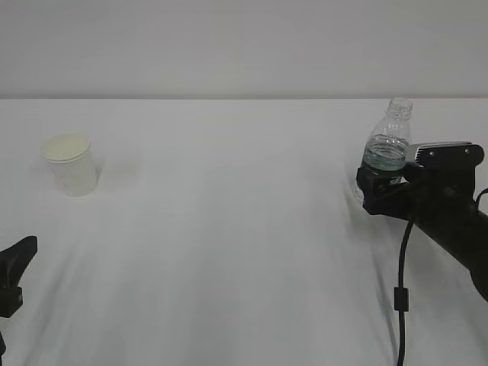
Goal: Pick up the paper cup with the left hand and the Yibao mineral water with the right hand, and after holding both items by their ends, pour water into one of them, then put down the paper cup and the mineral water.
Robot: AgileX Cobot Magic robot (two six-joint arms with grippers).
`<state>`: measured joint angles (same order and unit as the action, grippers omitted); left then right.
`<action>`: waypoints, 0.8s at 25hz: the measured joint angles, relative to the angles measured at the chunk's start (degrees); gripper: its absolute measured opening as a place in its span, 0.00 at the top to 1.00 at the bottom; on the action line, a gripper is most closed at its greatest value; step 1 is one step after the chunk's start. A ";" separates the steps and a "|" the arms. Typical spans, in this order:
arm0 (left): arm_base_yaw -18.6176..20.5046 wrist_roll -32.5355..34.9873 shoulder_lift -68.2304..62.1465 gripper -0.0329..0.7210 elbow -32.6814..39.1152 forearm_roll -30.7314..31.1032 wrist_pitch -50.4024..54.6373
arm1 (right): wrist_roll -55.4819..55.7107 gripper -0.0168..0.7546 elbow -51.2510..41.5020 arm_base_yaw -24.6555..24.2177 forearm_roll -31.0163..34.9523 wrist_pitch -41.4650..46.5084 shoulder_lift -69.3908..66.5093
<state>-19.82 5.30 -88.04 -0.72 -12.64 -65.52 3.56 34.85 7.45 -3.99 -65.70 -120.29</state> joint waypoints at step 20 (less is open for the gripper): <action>0.00 0.00 0.00 0.27 0.00 1.85 0.00 | -0.10 0.12 2.24 0.00 2.03 4.16 0.00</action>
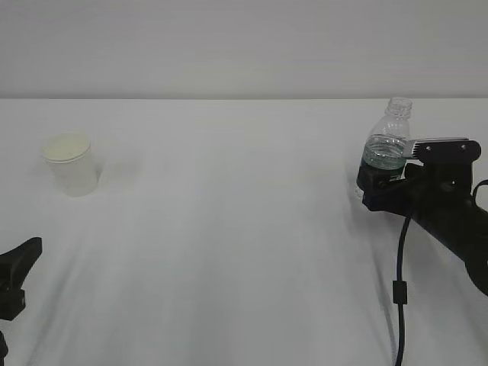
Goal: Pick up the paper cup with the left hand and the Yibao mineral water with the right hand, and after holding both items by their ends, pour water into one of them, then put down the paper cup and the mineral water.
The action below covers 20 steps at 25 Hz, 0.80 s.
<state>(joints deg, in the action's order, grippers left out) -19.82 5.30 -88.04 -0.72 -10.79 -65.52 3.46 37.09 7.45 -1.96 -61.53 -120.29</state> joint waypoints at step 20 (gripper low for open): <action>0.00 0.00 0.00 0.28 0.00 0.24 0.00 | -0.10 0.12 4.54 0.00 0.12 1.75 -6.62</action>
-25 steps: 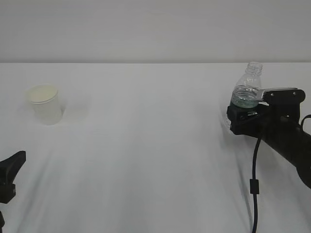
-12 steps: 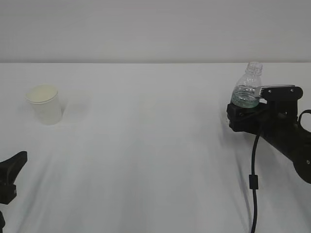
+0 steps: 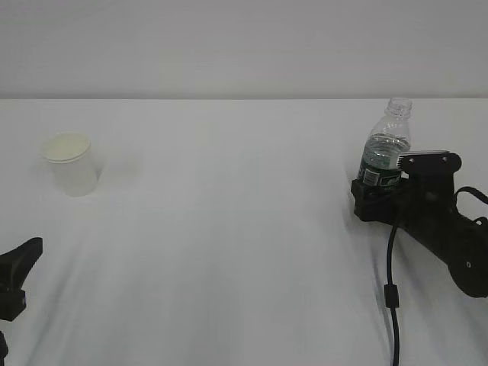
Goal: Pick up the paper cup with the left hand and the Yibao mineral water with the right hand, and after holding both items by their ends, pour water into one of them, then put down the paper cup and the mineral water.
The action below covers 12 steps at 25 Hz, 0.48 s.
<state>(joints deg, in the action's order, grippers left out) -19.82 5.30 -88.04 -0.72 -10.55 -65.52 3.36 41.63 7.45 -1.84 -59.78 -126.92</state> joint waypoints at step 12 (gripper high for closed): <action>0.00 0.00 0.00 0.28 0.00 0.09 -0.09 | 0.00 0.12 2.16 0.00 0.00 -1.75 -1.61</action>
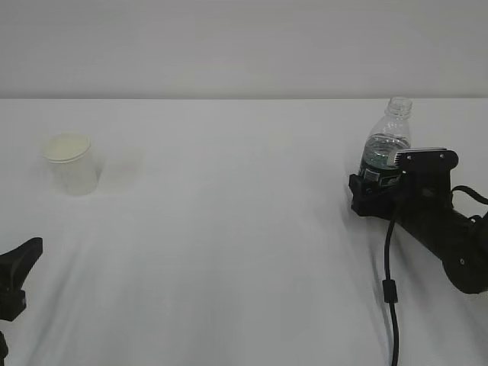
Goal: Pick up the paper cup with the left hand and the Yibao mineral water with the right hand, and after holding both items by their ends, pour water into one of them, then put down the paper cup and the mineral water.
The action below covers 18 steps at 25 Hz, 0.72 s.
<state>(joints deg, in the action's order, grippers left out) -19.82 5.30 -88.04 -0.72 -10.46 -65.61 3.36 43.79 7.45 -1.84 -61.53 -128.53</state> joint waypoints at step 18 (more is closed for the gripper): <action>0.00 0.00 0.00 0.28 0.00 0.14 0.00 | -0.10 0.13 3.08 0.00 0.12 0.01 -0.52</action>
<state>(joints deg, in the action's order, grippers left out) -19.82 5.30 -88.04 -0.72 -10.32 -65.61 3.26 46.87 7.45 -1.72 -61.53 -129.05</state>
